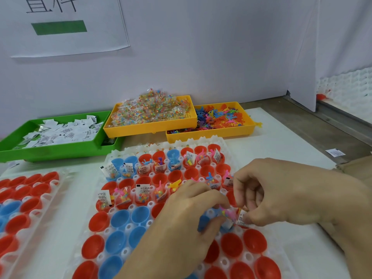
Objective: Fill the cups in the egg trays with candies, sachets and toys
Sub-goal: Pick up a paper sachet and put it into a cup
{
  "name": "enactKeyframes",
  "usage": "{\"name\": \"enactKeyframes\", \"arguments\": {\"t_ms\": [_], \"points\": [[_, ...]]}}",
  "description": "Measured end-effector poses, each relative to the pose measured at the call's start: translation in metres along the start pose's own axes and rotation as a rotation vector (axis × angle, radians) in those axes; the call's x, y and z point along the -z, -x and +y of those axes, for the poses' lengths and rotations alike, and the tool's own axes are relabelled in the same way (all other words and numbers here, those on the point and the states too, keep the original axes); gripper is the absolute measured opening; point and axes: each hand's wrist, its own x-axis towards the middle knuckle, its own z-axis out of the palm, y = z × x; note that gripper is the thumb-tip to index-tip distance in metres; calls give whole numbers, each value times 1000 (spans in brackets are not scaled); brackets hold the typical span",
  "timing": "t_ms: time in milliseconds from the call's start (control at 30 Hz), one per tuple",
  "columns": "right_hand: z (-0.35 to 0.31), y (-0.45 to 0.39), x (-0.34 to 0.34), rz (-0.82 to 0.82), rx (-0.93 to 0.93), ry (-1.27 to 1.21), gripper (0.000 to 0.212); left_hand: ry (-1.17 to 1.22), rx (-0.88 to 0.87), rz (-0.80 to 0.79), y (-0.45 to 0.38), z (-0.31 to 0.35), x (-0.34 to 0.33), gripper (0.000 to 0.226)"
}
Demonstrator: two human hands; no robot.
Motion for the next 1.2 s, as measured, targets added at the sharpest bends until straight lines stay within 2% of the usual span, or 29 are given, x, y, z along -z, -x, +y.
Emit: {"name": "enactKeyframes", "arguments": {"t_ms": [167,367,533,667,833,933,1000,1200], "points": [[-1,3,3,-49,-26,-34,26,74,18,-5,2,0,6,23],[-1,1,-1,7,-37,20,23,120,63,136,0,-6,11,49],[-2,3,-1,33,-29,58,21,212,112,123,-4,-11,22,47],[-2,2,-1,32,-25,65,23,194,93,206,0,-6,25,44],[-2,0,-1,12,-15,62,28,110,81,99,2,-7,20,38],[0,1,-2,20,-6,38,23,23,24,-6,3,-3,11,27],[0,2,-1,23,4,39,21,-41,-20,-66,3,-2,3,28],[2,6,2,29,1,70,13,-66,-32,-86,3,-2,-2,27]]}}
